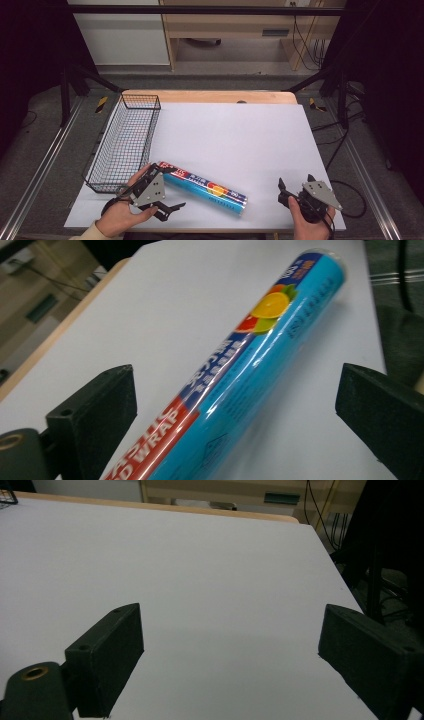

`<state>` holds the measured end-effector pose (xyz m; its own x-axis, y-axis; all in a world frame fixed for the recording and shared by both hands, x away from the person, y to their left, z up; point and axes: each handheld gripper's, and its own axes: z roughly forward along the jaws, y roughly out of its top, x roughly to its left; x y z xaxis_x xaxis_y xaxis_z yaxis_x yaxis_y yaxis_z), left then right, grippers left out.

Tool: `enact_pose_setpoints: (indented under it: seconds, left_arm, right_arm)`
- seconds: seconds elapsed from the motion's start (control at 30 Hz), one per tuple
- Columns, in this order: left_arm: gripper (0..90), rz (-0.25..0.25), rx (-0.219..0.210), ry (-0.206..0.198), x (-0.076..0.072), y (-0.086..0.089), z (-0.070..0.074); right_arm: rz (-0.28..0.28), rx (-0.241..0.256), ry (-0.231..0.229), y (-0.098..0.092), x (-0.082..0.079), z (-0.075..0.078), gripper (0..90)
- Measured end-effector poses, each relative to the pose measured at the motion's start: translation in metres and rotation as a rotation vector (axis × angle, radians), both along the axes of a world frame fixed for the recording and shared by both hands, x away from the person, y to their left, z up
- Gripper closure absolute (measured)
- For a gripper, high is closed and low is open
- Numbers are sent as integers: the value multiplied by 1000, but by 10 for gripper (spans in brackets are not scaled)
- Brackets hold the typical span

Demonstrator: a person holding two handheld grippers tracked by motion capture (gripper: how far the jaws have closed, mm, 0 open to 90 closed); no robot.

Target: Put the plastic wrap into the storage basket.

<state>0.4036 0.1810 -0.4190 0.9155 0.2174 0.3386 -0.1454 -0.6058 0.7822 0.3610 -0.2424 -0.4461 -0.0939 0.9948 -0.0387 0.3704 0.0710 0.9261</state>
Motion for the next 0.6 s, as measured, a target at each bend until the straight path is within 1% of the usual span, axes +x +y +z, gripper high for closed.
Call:
enact_pose_setpoints:
  seconds: [0.07,0.1,0.13,0.17,0.2,0.23,0.27,0.3,0.33,0.37,0.4,0.43,0.47,0.53,0.57,0.6]
  left_arm:
    - [39,-31,23,15,2,-5,6]
    - [49,-39,38,18,5,-7,9]
    - [51,-38,53,25,8,-10,12]
    - [52,-38,53,25,8,-10,12]
    - [56,-46,88,42,17,-14,18]
    - [56,-46,88,42,17,-14,18]
    - [56,-48,111,44,22,-15,21]
    - [56,-64,141,49,27,-17,24]
    - [52,-116,179,69,36,-21,27]
    - [55,-116,179,69,36,-21,27]
    - [56,-152,245,53,44,-25,29]
    - [57,-152,245,53,44,-25,29]
    - [61,-188,276,79,51,-29,29]
    - [59,-206,295,100,58,-33,27]
    - [58,-206,295,100,58,-33,27]
    - [59,-237,337,108,63,-37,22]
  right_arm:
    - [17,2,-8,1,1,0,131]
    - [22,1,-12,1,1,1,139]
    - [26,-1,-14,1,0,0,139]
    - [26,-1,-14,1,0,0,139]
    - [27,4,-18,1,1,-1,139]
    - [27,4,-18,1,1,-1,139]
    - [28,9,-13,0,6,-3,137]
    - [28,9,-13,0,6,-3,137]
    - [28,23,-10,-1,11,-2,110]
    - [28,23,-10,-1,11,-2,110]
    - [21,24,-7,-2,13,-2,89]
    - [21,24,-7,-2,13,-2,89]
    - [18,32,5,-3,13,-4,76]
    - [23,41,1,-3,12,-4,70]
    - [22,39,-1,-2,11,-3,70]
    - [23,36,-6,-1,12,-2,70]
